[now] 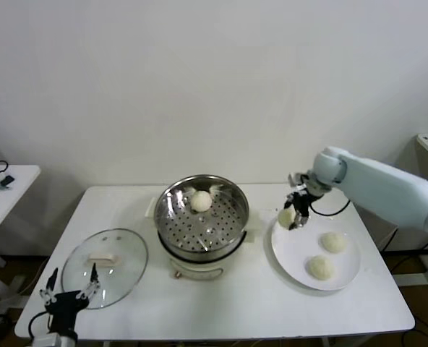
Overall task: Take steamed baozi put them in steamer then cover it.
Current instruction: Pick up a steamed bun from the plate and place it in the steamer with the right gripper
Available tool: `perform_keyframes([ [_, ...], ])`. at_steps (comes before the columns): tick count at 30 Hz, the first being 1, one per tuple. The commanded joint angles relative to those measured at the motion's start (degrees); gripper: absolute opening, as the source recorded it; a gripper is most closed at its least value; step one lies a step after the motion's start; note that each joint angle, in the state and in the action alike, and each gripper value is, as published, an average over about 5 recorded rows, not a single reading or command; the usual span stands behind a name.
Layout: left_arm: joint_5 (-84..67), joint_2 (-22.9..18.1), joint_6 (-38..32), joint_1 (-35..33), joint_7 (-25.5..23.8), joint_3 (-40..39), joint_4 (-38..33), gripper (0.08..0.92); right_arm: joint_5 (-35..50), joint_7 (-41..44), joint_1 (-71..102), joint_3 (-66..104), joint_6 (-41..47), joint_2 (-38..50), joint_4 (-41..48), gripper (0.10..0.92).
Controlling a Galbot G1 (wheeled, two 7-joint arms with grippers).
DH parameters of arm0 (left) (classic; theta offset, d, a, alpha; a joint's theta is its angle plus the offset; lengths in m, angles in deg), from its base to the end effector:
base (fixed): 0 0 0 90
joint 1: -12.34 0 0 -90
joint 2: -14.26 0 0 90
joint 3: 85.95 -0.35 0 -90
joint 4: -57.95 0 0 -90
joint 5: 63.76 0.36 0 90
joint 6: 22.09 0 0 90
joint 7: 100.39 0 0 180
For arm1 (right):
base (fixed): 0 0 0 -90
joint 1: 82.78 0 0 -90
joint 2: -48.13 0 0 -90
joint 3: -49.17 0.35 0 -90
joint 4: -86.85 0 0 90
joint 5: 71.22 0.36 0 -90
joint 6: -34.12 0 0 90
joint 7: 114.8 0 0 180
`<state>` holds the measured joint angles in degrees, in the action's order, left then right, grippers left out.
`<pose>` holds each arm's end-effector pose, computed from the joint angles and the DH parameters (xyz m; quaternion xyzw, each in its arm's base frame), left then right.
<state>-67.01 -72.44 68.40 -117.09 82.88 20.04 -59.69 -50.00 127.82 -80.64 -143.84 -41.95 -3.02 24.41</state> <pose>0.1240 0.0982 -0.3319 0.1313 -0.9837 -0.0750 0.0969 0.5943 -0.0819 -0.0941 0.5263 -0.5700 0.5028 0.3813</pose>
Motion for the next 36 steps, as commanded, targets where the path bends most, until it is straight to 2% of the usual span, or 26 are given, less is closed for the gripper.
perform_keyframes([
  [1, 0.29, 0.04, -0.09, -0.46, -0.09, -0.90, -0.37, 0.823, 14.89, 0.38, -20.17, -11.51, 0.14, -5.36, -0.27, 0.704],
  [8, 0.38, 0.44, -0.12, -0.47, -0.15, -1.36, -0.78, 0.823, 20.59, -0.96, -20.49, -11.53, 3.04, -13.86, -0.01, 0.704],
  [17, 0.84, 0.72, -0.54, -1.08, -0.13, -1.89, -1.08, 0.823, 22.54, -3.81, -14.62, -9.63, 5.61, -26.55, 4.07, 0.704],
  [26, 2.32, 1.01, -0.65, -0.87, 1.69, -1.58, -1.25, 0.823, 21.23, -5.58, -7.55, -9.47, 6.53, -33.28, 6.57, 0.704],
  [36, 2.81, 1.09, -0.66, 0.05, 1.62, -1.34, -0.45, 0.823, 20.52, -7.03, -2.91, -9.92, 6.83, -36.01, 6.65, 0.711],
])
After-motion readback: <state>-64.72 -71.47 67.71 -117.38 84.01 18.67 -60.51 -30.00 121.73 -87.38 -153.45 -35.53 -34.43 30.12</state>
